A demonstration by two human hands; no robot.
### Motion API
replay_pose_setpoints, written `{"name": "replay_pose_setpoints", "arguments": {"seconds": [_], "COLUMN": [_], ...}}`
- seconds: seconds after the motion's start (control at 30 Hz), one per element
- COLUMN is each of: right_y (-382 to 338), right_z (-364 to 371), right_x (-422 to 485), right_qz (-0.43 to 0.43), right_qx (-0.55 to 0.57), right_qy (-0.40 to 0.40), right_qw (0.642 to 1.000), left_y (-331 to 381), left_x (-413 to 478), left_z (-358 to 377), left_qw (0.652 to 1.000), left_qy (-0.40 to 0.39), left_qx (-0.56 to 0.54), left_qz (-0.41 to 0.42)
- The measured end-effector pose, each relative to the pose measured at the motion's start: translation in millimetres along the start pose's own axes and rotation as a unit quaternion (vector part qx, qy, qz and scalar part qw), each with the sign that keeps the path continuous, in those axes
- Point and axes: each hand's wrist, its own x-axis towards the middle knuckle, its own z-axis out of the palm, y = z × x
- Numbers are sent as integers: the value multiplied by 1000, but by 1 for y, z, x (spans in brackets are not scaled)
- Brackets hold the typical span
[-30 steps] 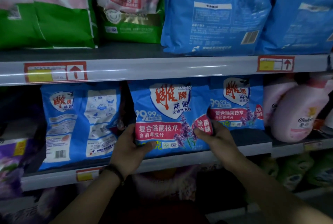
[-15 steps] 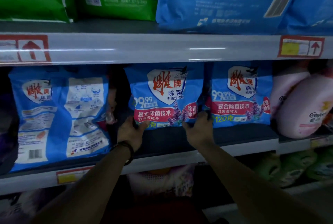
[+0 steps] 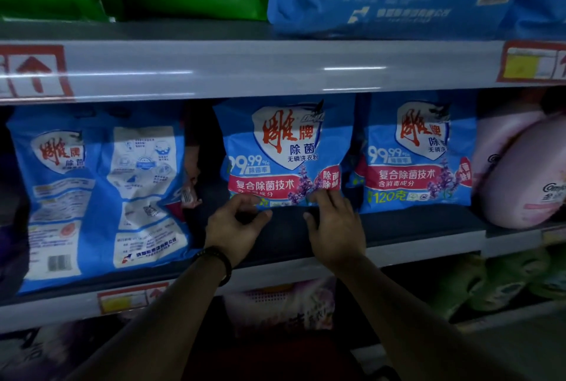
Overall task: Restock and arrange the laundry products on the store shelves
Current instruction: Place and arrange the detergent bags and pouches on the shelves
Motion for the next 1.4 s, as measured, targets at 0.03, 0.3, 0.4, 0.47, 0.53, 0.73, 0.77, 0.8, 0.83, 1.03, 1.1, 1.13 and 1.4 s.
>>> {"name": "replay_pose_setpoints", "arguments": {"seconds": [0.03,0.3,0.4,0.47,0.53,0.73,0.77,0.8,0.83,1.03,1.1,1.13,1.4], "right_y": [0,-2,-5,-12,-26,-109,-125,-139,-152,-214,-228,-235,-248], "right_z": [0,-1,-5,-11,-18,-4,0,3,6,8,8,9,48], "right_x": [1,4,2,2,-1,-50,-58,-64,-68,-60,-53,-50,-17], "right_qz": [5,21,31,54,83,60,48,38,33,108,121,125,220], "right_qx": [7,13,-18,-38,-29,131,144,152,159,141,131,139,300], "right_qy": [-10,-43,-80,-95,-73,-8,-19,-33,-48,-179,-230,-246,-249], "right_qw": [1000,999,996,993,994,990,988,987,986,968,957,951,894], "left_y": [-1,8,23,31,36,12,2,-7,-16,-52,-60,-62,-54], "left_x": [1,6,17,9,-14,-81,-88,-96,-102,-121,-122,-122,-128], "left_z": [0,-9,-30,-50,-71,-145,-157,-170,-180,-225,-231,-233,-226], "left_qw": [1000,995,979,977,958,886,884,883,883,908,922,928,967], "left_qy": [-10,-87,-189,-190,-164,30,64,90,101,-12,-11,-16,-3], "left_qx": [1,10,14,87,214,389,409,423,433,397,363,350,237], "left_qz": [-3,-49,-79,-30,96,252,218,181,149,135,132,129,99]}}
